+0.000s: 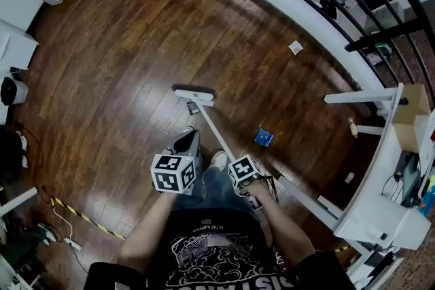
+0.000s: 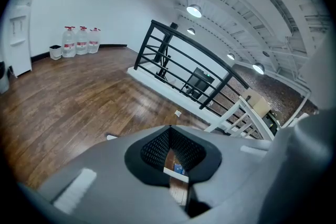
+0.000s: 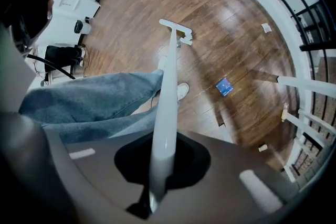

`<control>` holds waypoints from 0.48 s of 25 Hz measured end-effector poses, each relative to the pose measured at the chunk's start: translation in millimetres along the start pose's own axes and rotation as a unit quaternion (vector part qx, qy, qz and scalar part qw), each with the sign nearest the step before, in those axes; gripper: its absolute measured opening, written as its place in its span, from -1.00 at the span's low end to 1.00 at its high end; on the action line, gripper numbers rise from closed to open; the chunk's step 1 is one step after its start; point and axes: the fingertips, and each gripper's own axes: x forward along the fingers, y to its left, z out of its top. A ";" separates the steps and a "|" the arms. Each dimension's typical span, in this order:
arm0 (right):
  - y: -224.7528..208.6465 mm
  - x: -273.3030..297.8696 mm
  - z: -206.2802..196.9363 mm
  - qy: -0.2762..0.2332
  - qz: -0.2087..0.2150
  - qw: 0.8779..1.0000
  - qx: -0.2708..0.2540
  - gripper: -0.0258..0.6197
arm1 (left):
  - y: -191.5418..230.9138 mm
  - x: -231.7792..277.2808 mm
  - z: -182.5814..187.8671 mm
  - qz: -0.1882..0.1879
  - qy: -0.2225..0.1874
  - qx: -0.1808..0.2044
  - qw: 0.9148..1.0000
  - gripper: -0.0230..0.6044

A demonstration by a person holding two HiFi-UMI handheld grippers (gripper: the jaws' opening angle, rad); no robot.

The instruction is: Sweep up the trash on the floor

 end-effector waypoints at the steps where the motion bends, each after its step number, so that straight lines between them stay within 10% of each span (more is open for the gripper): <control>1: -1.0 -4.9 1.0 -0.007 -0.001 1.000 0.008 -0.92 | -0.6 5.1 6.1 -0.008 0.003 0.003 1.000 -0.91; 12: -38.1 -69.7 36.7 -0.100 0.004 0.983 0.156 -0.92 | -33.7 62.9 64.8 -0.106 0.032 0.057 0.992 -0.91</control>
